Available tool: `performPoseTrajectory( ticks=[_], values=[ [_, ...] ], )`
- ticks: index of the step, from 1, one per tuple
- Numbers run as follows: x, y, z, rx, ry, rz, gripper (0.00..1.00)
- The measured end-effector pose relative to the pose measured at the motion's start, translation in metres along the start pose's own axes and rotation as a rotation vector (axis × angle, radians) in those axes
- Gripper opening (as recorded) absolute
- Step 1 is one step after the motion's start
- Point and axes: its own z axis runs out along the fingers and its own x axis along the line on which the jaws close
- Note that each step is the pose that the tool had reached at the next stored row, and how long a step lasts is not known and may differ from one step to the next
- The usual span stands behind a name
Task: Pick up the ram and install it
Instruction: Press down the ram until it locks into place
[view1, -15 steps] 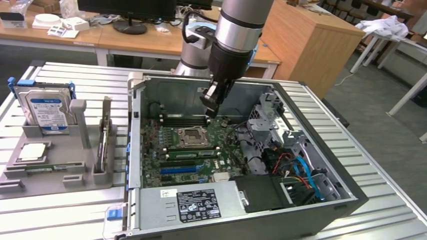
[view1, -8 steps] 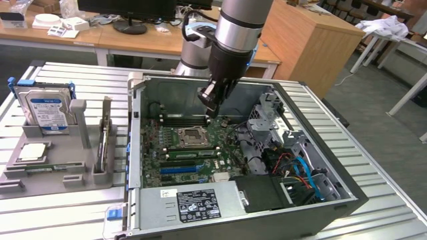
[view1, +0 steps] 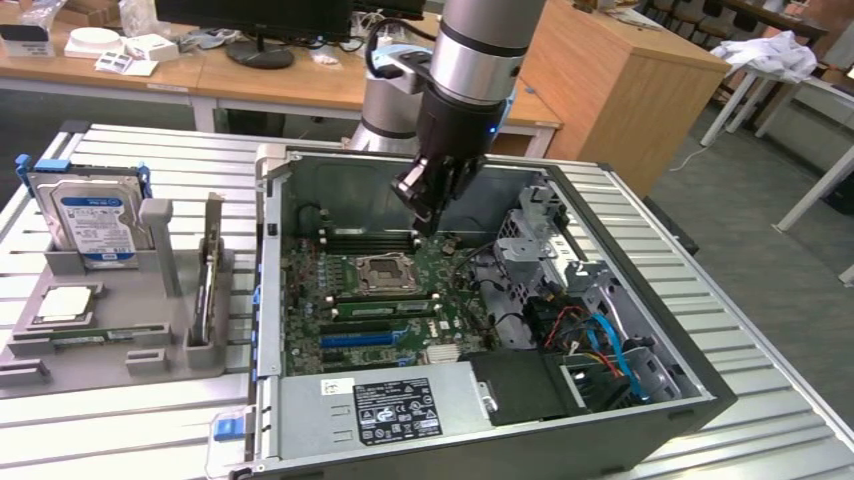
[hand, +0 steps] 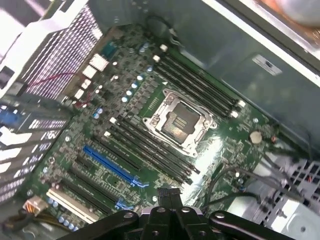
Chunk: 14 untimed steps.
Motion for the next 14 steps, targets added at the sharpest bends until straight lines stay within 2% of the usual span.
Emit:
performPoseTrajectory(
  ticks=[14],
  values=[
    [0.0003,0.0002,0.0004,0.0096,-0.0085,0.213,0.11]
  ],
)
